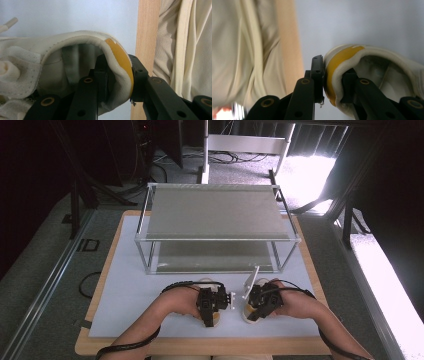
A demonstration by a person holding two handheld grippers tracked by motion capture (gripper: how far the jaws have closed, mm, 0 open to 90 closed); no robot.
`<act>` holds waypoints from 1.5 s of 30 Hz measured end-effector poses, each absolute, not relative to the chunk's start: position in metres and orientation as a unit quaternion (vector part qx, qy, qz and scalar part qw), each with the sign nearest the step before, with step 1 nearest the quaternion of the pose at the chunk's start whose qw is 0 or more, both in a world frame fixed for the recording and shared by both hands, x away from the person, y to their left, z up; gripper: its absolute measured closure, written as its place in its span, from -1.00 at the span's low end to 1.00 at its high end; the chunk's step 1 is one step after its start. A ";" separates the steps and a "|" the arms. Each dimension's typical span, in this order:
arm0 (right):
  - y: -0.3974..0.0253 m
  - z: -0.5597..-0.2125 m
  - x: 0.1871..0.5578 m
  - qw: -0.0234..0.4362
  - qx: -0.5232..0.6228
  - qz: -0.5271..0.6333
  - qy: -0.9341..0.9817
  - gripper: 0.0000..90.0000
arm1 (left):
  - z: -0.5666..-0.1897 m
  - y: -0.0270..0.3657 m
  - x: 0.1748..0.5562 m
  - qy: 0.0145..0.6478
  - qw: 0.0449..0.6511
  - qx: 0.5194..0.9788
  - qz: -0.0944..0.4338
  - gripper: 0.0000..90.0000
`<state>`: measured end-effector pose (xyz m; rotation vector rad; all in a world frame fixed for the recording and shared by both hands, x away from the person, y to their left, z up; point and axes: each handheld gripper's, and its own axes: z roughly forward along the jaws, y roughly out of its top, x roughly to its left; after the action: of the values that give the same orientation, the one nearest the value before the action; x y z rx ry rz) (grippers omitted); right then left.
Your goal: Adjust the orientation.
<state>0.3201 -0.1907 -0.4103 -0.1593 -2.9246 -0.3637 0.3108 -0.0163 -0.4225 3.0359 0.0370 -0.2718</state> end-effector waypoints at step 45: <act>-0.184 -0.404 0.320 0.092 -0.031 -0.087 -0.991 0.46 | -0.423 -0.016 0.313 0.011 0.046 0.994 -0.095 0.61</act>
<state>0.3202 -0.1838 -0.4040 -0.0917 -2.9439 -0.2597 0.3129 -0.0161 -0.4231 3.0358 0.0350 -0.2912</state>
